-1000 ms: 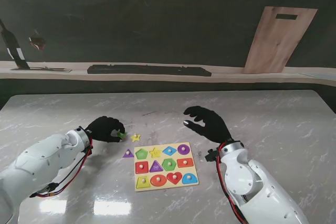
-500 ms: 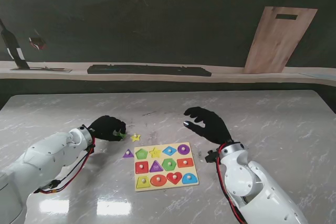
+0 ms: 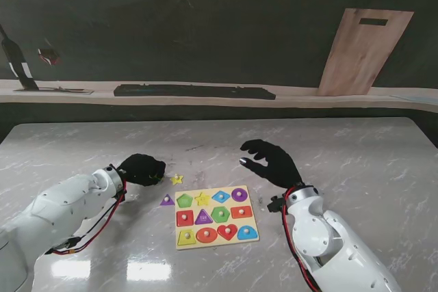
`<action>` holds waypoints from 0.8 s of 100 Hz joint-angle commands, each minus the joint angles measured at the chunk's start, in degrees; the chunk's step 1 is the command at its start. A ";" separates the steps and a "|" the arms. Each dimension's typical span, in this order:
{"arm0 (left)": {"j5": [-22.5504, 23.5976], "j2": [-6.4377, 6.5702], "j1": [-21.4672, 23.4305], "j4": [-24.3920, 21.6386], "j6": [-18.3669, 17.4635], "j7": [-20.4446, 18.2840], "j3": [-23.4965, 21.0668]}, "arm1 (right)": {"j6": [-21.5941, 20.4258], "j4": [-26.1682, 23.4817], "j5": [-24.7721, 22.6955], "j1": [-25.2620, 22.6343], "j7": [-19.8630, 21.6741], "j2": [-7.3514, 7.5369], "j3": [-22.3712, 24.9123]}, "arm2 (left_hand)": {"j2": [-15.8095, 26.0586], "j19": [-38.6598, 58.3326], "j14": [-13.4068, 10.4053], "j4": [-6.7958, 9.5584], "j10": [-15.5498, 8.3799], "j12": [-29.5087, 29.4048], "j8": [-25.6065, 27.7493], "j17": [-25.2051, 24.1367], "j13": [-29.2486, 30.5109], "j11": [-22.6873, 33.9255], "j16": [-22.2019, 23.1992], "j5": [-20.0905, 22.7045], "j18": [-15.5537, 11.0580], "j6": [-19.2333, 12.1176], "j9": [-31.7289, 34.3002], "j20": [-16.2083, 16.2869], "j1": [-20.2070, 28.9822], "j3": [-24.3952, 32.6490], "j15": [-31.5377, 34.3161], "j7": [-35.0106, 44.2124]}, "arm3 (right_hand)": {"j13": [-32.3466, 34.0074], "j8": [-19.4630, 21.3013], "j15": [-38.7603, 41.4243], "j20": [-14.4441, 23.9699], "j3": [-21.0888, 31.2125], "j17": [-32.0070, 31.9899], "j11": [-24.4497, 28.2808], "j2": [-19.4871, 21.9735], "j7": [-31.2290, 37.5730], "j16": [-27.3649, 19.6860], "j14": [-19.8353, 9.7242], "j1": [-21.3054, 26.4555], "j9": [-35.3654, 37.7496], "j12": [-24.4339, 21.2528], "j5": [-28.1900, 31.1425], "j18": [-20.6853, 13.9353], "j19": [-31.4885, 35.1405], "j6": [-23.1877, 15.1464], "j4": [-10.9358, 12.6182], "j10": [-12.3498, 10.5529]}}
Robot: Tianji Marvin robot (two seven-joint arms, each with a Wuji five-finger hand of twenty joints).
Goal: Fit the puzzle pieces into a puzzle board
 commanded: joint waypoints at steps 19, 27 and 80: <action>2.55 2.10 2.92 -4.35 1.29 -0.26 -3.86 | 0.45 -1.02 0.16 -0.70 0.14 -0.21 -0.14 | -1.98 3.53 -1.54 -2.39 0.97 -1.32 0.13 0.96 1.88 0.75 -1.43 0.07 -3.59 0.11 1.00 -1.58 -0.55 2.59 1.85 1.89 | 0.06 -0.61 0.73 0.79 -0.81 -0.37 0.51 1.60 0.17 0.38 -0.01 -0.99 0.87 0.20 0.22 0.34 0.90 -1.62 1.23 -0.22; 3.21 2.64 3.70 -5.66 1.73 -0.95 -5.44 | 0.52 -1.13 0.17 -0.78 0.16 -0.21 -0.09 | -2.05 3.54 -1.35 -2.36 1.16 -1.60 0.08 0.93 1.81 0.63 -1.49 0.10 -3.64 0.14 0.97 -1.66 -0.32 2.73 1.87 1.88 | 0.02 -0.58 0.72 0.79 -0.79 -0.43 0.50 1.57 0.25 0.38 0.01 -0.93 0.82 0.21 0.37 0.37 0.87 -1.43 1.24 -0.25; 9.86 7.01 10.63 -17.45 4.38 -10.25 -16.84 | 0.83 -1.25 0.16 -1.12 0.20 -0.19 -0.16 | -2.32 3.29 -0.51 -1.68 1.71 -3.76 -1.68 0.54 2.02 -1.56 -2.52 2.37 -2.66 0.82 2.10 -2.09 0.11 4.49 1.14 -0.97 | 0.01 -0.55 0.75 0.81 -0.79 -0.38 0.53 1.65 0.29 0.40 0.03 -0.90 0.87 0.24 0.47 0.33 0.88 -1.49 1.25 -0.21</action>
